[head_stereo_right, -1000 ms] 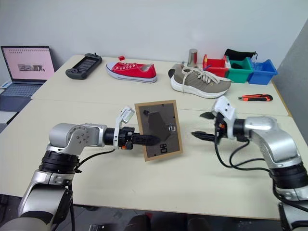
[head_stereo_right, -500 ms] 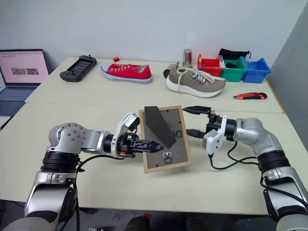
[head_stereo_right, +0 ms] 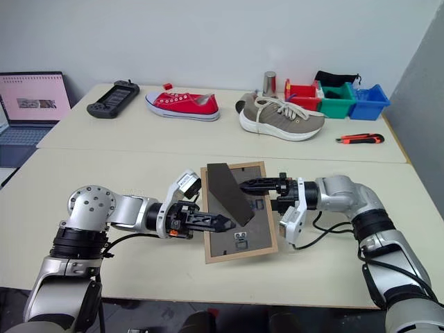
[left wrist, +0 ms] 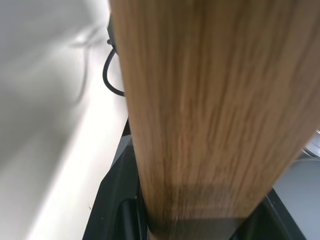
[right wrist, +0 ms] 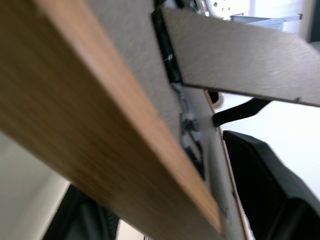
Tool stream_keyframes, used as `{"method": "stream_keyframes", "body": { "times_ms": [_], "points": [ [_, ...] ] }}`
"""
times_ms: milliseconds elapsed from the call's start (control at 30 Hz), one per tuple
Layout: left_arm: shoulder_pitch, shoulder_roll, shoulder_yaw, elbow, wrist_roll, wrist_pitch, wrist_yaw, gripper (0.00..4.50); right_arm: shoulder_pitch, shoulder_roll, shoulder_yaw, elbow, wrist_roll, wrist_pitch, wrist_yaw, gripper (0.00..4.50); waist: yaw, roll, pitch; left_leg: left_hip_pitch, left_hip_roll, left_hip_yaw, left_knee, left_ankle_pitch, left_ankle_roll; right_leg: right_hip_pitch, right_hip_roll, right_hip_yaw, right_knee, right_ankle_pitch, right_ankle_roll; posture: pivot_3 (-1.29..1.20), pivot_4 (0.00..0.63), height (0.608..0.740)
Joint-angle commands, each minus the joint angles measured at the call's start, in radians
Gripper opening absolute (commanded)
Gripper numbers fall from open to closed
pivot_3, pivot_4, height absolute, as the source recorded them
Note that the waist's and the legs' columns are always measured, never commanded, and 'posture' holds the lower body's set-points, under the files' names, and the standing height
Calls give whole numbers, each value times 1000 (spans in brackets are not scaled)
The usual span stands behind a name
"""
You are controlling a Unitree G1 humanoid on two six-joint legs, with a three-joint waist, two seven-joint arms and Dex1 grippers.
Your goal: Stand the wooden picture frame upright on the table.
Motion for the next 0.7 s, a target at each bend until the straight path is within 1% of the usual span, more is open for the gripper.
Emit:
{"method": "stream_keyframes", "body": {
  "times_ms": [33, 133, 267, 300, 333, 367, 433, 467, 500, 567, 600, 633, 667, 700],
  "points": [
    [-12, -3, 2, -8, -44, 4, 49, 1295, -31, 10, -14, -20, -7, -17, -52, 2060, 0, 0, 0, 0, 0, 0, 0, 0, 0, 0, 0, 0, 0, 0, 0, 0, 150, 740],
    [-16, -11, 8, 10, -51, 4, 81, 1295, -28, 11, -14, -29, -20, -20, -72, 1952, 0, 0, 0, 0, 0, 0, 0, 0, 0, 0, 0, 0, 0, 0, 0, 0, 150, 740],
    [-1, -31, 40, -50, 12, -63, 106, 1295, -15, 8, -10, -49, -7, -7, -83, 1918, 1, 0, 0, 0, 0, 0, 0, 0, 0, 0, 0, 0, 0, 0, 0, 0, 150, 740],
    [3, -28, 42, -49, 25, -74, 104, 1644, -10, 4, -12, -50, -2, 6, -85, 1911, 0, 0, 0, 0, 0, 0, 0, 0, 0, 0, 0, 0, 0, 0, 0, 0, 150, 740],
    [17, 6, 14, -92, 62, -91, 57, 2012, -4, -5, -14, -48, 21, 28, -84, 1910, 0, 0, 0, 0, 0, 0, 0, 0, 0, 0, 0, 0, 0, 0, 0, 0, 150, 740],
    [21, 27, 3, -107, 89, -103, 29, 2187, 1, -12, -19, -48, 36, 46, -87, 1909, -1, 0, 0, 0, 0, 0, 0, 0, 0, 0, 0, 0, 0, 0, 0, 0, 150, 740],
    [18, 64, -18, -122, 148, -145, -25, 2699, 11, -27, -18, -56, 70, 67, -85, 1909, -2, 0, 0, 0, 0, 0, 0, 0, -1, 0, 0, 0, 0, 0, 0, 0, 150, 740],
    [7, 74, -17, -105, 172, -168, -45, 2896, 19, -36, -16, -64, 95, 82, -79, 1909, -2, 0, 0, 0, 0, 0, 0, 1, -1, 0, 0, 0, 0, 0, 0, 0, 150, 740],
    [-1, 84, -19, -89, 200, -193, -66, 3202, 28, -43, -14, -72, 112, 94, -75, 1909, -1, 0, 0, 0, 0, 0, 0, 1, -1, 0, 0, 0, 0, 0, 0, 0, 150, 740],
    [-17, 104, -17, -61, 252, -241, -107, 3575, 49, -60, -15, -89, 147, 127, -65, 1909, 2, 0, 0, 0, 0, 0, 0, 1, -1, 0, 0, 0, 0, 0, 0, 0, 150, 740],
    [-24, 115, -15, -52, 275, -263, -131, 3934, 58, -68, -13, -96, 162, 144, -60, 1909, 3, 0, 0, 0, 0, 0, 0, 1, -1, 0, 0, 0, 0, 0, 0, 0, 150, 740],
    [-35, 126, -5, -38, 297, -285, -146, 4085, 69, -78, -8, -100, 188, 164, -51, 1909, 4, 0, 0, 0, 0, 0, 0, 1, -1, 0, 0, 0, 0, 0, 0, 0, 150, 740],
    [-46, 135, 3, -25, 316, -303, -157, 4345, 79, -85, -5, -104, 210, 186, -41, 1909, 4, 0, 0, 0, 0, 0, 0, 0, -1, 0, 0, 0, 0, 0, 0, 0, 150, 740],
    [-62, 139, 23, -2, 330, -316, -157, 4479, 91, -90, -2, -110, 238, 212, -31, 1909, 4, 0, 0, 0, 0, 0, 0, 0, -1, 0, 0, 0, -1, 0, 0, 0, 150, 740]
  ]
}}
